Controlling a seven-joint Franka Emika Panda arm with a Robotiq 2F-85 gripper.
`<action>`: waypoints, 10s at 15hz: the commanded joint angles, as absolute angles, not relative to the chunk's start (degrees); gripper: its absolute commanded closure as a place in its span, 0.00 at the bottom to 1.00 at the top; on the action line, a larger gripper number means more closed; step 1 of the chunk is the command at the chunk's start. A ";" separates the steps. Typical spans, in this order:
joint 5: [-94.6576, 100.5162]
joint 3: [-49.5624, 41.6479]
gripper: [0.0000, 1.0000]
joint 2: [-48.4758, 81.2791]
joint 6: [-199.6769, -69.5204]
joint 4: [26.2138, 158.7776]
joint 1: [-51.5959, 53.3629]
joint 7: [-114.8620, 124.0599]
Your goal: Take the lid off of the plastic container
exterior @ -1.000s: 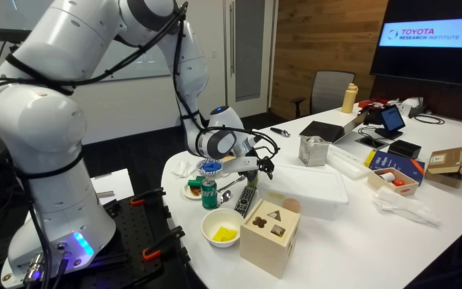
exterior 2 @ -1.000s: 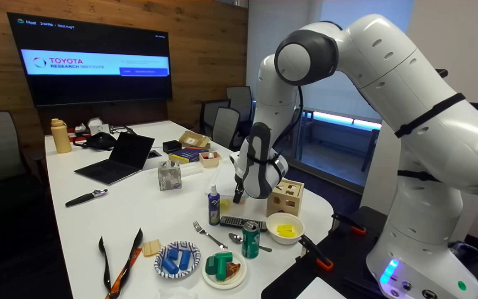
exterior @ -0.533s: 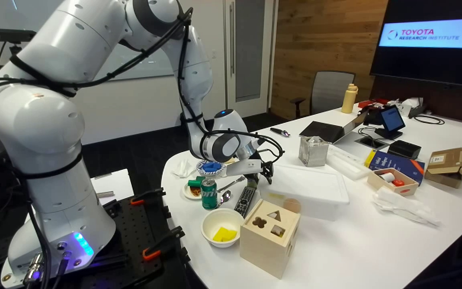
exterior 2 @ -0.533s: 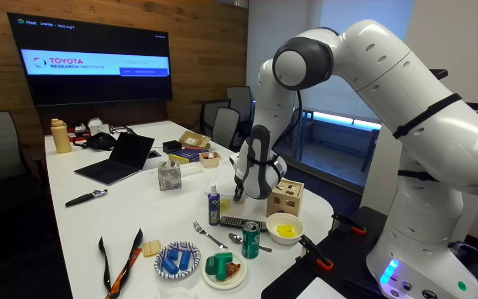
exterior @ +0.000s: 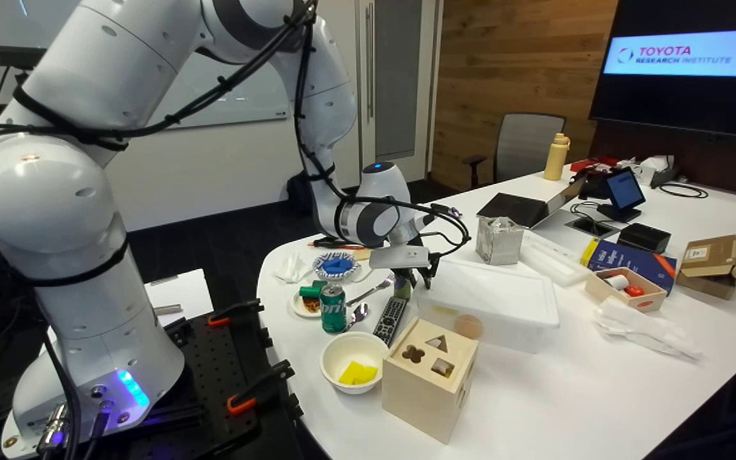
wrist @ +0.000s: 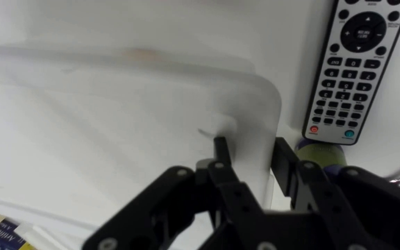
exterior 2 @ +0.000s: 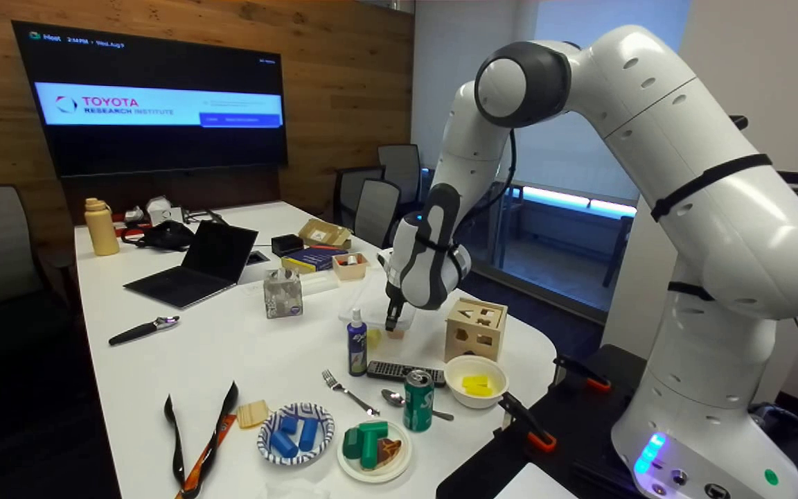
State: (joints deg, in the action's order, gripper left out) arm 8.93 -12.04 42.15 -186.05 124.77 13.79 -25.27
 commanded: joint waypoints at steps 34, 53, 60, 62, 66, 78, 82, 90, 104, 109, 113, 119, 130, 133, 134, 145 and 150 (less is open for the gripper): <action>23.28 -33.74 0.00 46.01 -179.32 123.70 39.10 4.73; 8.84 -36.11 0.73 54.39 -184.96 123.14 43.41 -0.20; 11.41 -25.51 0.90 46.72 -181.56 123.42 30.50 -6.80; 12.10 -22.03 0.90 44.92 -179.64 123.38 26.50 -8.38; 13.36 -17.80 0.90 42.55 -175.94 123.13 22.01 -8.86; 14.72 -5.09 0.90 36.12 -161.91 121.84 9.51 -11.78; 11.50 3.13 0.90 35.48 -154.71 120.45 0.75 -17.16; 4.20 10.61 0.90 36.16 -141.97 116.88 -8.37 -27.71; -3.35 10.01 0.90 37.82 -123.49 110.44 -10.03 -37.72; -1.76 8.79 0.32 35.74 -131.50 113.85 -7.98 -35.08; 1.90 7.06 0.04 33.23 -146.38 119.38 -4.82 -29.89; 15.69 -3.77 0.00 32.77 -165.43 126.04 6.78 -12.31; 29.04 -25.70 0.00 35.10 -169.45 130.87 32.74 12.89; 29.46 -27.88 0.00 36.46 -170.76 131.77 35.88 15.99; 29.72 -29.14 0.00 36.96 -171.28 131.89 37.32 17.11; 18.79 -35.19 0.34 43.42 -180.68 132.55 44.45 13.12; 14.66 -34.55 0.68 42.35 -181.53 133.07 43.20 8.50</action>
